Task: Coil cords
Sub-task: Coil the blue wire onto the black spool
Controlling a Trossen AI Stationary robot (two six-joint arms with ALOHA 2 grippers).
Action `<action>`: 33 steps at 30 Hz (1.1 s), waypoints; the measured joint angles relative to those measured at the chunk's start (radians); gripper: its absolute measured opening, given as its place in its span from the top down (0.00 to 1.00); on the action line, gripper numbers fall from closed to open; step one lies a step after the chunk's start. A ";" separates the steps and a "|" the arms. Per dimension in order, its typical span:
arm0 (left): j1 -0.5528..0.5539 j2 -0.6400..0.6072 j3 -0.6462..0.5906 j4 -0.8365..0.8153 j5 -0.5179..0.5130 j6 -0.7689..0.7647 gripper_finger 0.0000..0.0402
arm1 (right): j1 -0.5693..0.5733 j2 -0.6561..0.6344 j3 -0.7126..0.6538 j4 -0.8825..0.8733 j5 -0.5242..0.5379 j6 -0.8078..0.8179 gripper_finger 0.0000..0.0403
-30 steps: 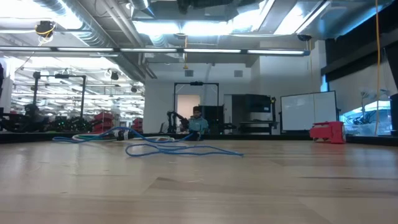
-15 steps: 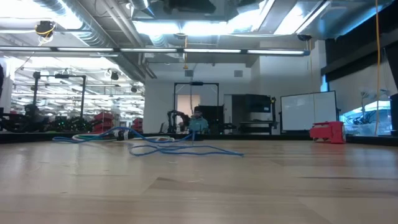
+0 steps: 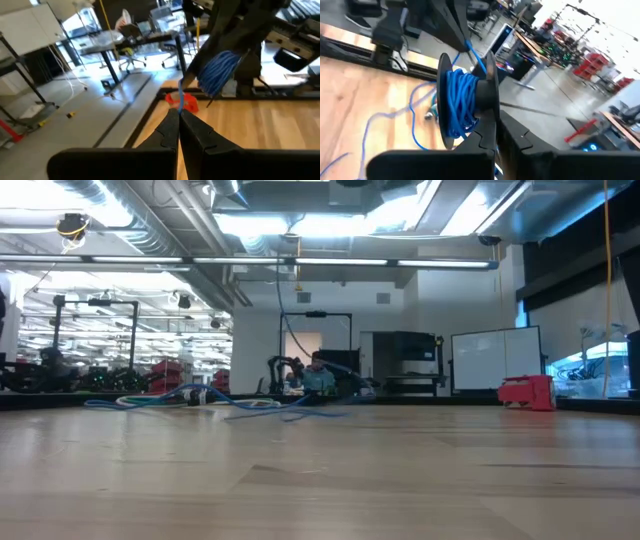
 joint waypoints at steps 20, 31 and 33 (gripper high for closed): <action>0.030 -0.094 0.002 -0.201 -0.023 -0.075 1.00 | 0.000 -0.069 -0.002 0.016 -0.051 -0.042 0.99; 0.004 -0.071 0.001 -0.028 0.094 -0.096 1.00 | 0.000 0.091 -0.001 0.043 0.139 -0.147 0.99; -0.003 -0.044 0.001 0.003 0.104 -0.096 1.00 | -0.001 0.123 -0.002 0.081 0.190 -0.174 0.99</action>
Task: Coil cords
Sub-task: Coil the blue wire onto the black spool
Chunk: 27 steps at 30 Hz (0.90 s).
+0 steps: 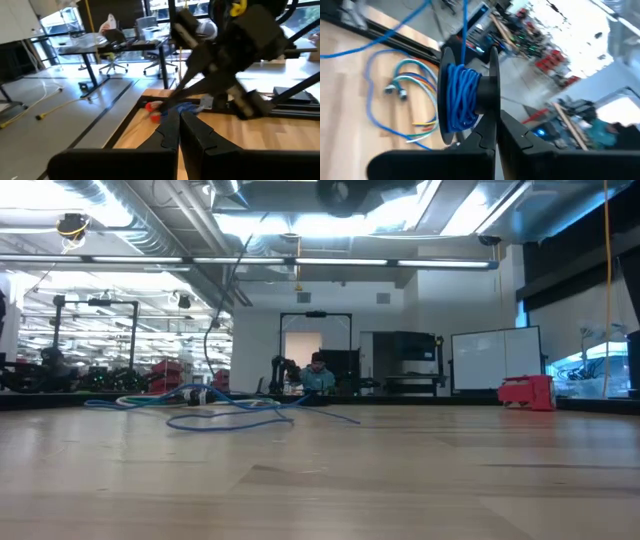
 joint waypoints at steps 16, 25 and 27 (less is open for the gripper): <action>-0.054 0.249 0.000 0.333 -0.001 0.064 1.00 | -0.057 0.066 0.000 0.225 -0.038 0.154 0.99; -0.050 0.302 0.006 0.359 -0.013 0.084 1.00 | -0.058 0.004 -0.005 0.276 -0.163 0.261 0.99; -0.050 0.302 0.006 0.359 -0.015 0.094 1.00 | -0.058 -0.023 -0.005 0.274 -0.171 0.274 0.99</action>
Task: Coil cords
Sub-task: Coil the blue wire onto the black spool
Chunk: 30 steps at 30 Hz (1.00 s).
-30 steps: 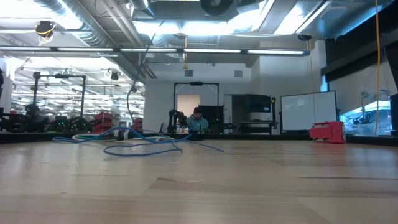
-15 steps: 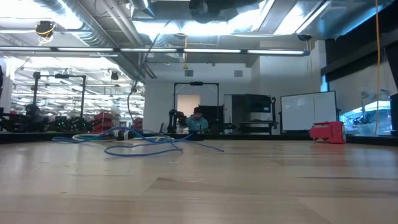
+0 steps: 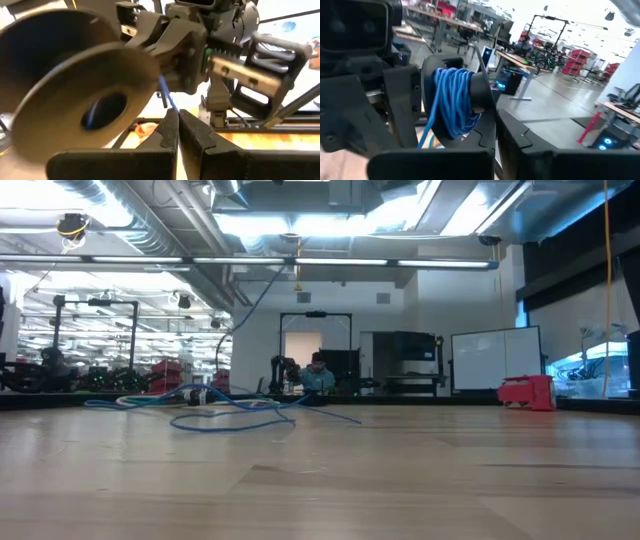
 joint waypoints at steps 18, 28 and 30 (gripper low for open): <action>-0.001 0.003 -0.007 -0.073 0.000 0.001 1.00 | -0.001 -0.124 0.006 0.094 -0.075 0.052 0.99; 0.005 0.011 -0.027 -0.132 -0.003 -0.011 1.00 | -0.001 -0.138 0.059 0.062 -0.145 0.076 0.99; 0.005 0.006 -0.029 -0.130 -0.003 -0.015 1.00 | -0.001 -0.143 0.066 0.043 -0.143 0.075 0.99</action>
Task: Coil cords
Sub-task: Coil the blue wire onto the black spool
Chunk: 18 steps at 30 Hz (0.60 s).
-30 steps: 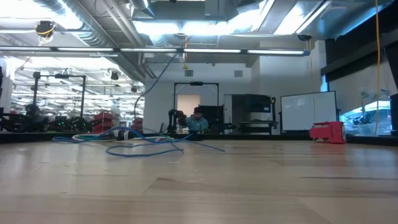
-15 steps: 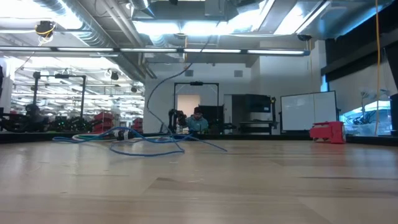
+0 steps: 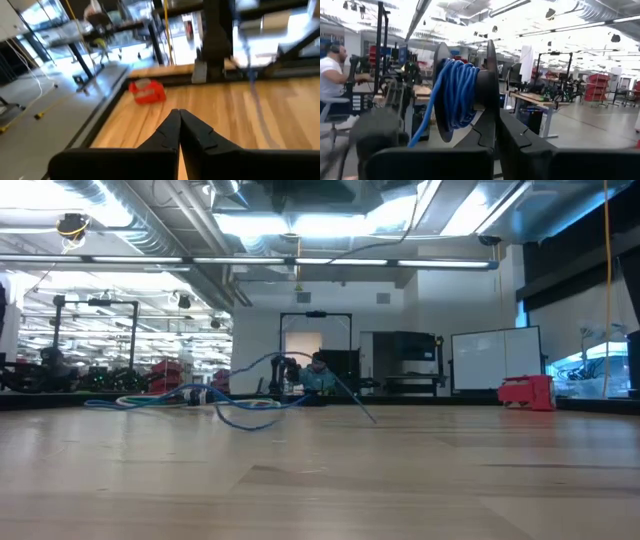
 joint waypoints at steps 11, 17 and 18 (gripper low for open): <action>-0.007 -0.008 0.005 0.072 0.080 -0.055 0.74 | 0.000 0.008 -0.002 -0.080 -0.002 -0.012 0.99; -0.002 0.073 0.005 0.260 0.142 -0.011 0.64 | 0.000 0.008 -0.002 -0.094 -0.015 -0.012 0.99; 0.003 0.086 0.005 0.290 0.143 -0.005 0.63 | 0.000 0.008 -0.002 -0.099 -0.018 -0.012 0.99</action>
